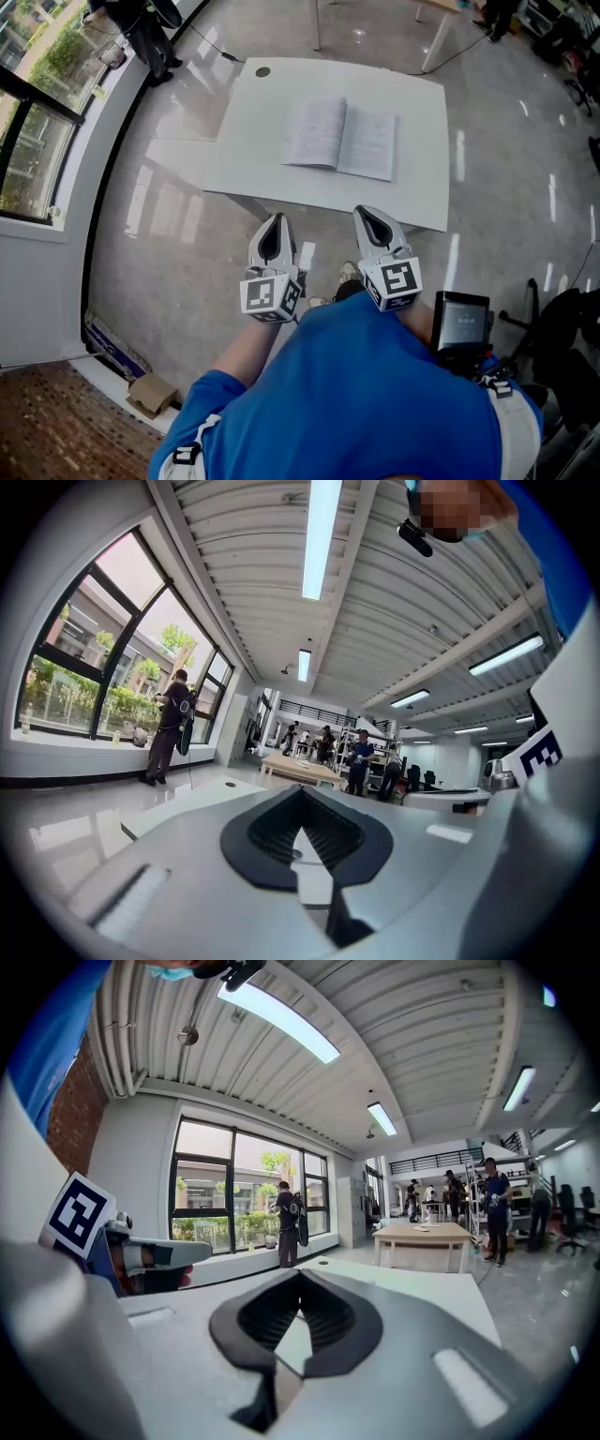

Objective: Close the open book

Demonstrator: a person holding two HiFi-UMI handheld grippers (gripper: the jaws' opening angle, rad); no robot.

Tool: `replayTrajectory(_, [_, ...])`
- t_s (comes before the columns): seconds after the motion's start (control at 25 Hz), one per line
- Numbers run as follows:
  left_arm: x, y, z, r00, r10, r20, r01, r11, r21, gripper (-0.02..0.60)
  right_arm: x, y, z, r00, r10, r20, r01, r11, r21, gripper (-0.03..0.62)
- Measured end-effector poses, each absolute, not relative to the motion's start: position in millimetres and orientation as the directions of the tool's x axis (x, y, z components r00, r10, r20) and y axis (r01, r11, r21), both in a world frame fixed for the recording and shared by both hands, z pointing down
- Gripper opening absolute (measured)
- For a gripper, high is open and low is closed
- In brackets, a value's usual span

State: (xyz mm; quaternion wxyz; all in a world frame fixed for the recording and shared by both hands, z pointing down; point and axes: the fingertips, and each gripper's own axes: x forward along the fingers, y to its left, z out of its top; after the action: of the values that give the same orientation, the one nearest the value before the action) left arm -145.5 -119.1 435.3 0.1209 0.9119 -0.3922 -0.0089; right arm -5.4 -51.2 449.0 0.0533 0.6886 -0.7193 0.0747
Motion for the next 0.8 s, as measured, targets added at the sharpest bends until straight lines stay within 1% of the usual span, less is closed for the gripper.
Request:
replayTrajectory(0.16, [-127,-128,433,0.709,-0.699,0.090,-0.699,-0.681,0.218,0.006,14,-62,454,-0.028,-0.981,0.192,-0.999,0.020,-0.044,0.003])
replayTrajectory(0.56, [-67,-185,443,0.704,-0.700,0.114,-0.708,-0.683,0.177,0.006,78,-112,466,-0.044,-0.979,0.200,-0.998,0.033,-0.061,0.003])
replayTrajectory(0.8, [-49,-204,437,0.708,-0.696,0.122,-0.706,-0.687,0.175,0.006,93,-130,466,-0.045,-0.975,0.217,-0.998,0.033,-0.059,0.003])
